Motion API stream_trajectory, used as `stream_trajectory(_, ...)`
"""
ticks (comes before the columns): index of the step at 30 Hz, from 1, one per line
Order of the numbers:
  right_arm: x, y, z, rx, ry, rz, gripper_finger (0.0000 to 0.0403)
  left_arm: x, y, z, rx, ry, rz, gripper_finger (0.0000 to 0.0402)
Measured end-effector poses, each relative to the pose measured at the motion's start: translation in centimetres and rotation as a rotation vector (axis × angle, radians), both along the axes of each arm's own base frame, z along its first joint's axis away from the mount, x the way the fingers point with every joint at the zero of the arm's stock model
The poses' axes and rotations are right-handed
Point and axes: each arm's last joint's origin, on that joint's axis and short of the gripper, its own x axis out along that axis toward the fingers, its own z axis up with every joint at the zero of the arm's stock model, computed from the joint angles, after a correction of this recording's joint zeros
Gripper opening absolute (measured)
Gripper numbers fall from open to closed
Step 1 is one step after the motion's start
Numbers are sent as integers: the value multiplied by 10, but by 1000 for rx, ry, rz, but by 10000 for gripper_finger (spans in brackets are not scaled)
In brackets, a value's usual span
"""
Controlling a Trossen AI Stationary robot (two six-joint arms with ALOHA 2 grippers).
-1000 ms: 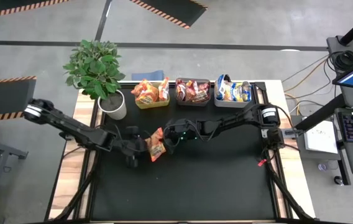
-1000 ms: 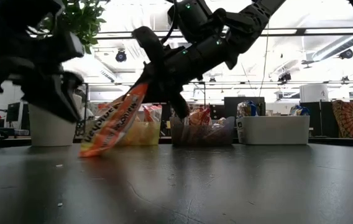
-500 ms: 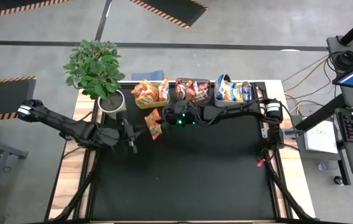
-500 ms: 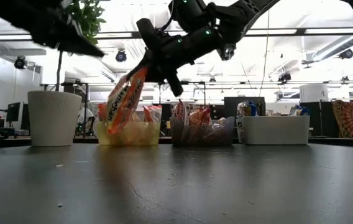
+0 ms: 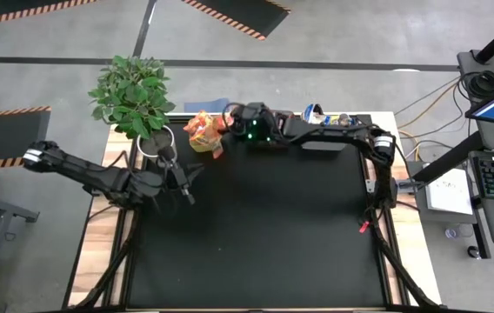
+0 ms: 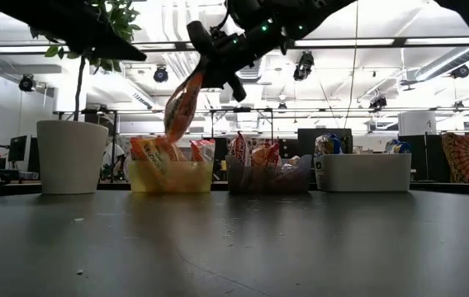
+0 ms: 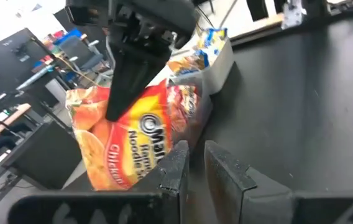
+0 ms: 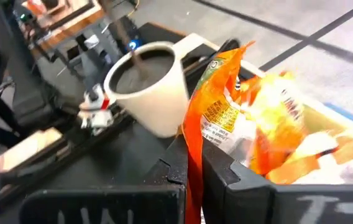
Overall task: Sort Maruchan noodles
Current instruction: Put the orange noodle pack into the yellow bin
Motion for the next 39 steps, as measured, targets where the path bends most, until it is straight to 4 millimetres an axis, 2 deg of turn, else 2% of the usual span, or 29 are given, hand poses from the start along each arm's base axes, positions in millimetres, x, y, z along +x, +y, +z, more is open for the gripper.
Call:
stream_trajectory(5, -7, -30, 12, -12, -18, -78, 9, 3, 4, 7, 34, -46, 13, 36)
stream_trajectory(10, -17, -55, 11, -10, -17, -152, 9, 2, 9, 14, 68, -83, 41, 36)
stream_trajectory(13, -17, -62, 8, -10, -24, -167, 9, -1, 13, 20, 90, -115, 89, 36)
stream_trajectory(24, -5, -73, -23, 5, -9, -208, 9, -15, 19, 35, 89, -200, 111, 36)
stream_trajectory(39, 5, -78, -37, -61, -31, -191, 9, -12, 18, 34, 74, -217, 109, 36)
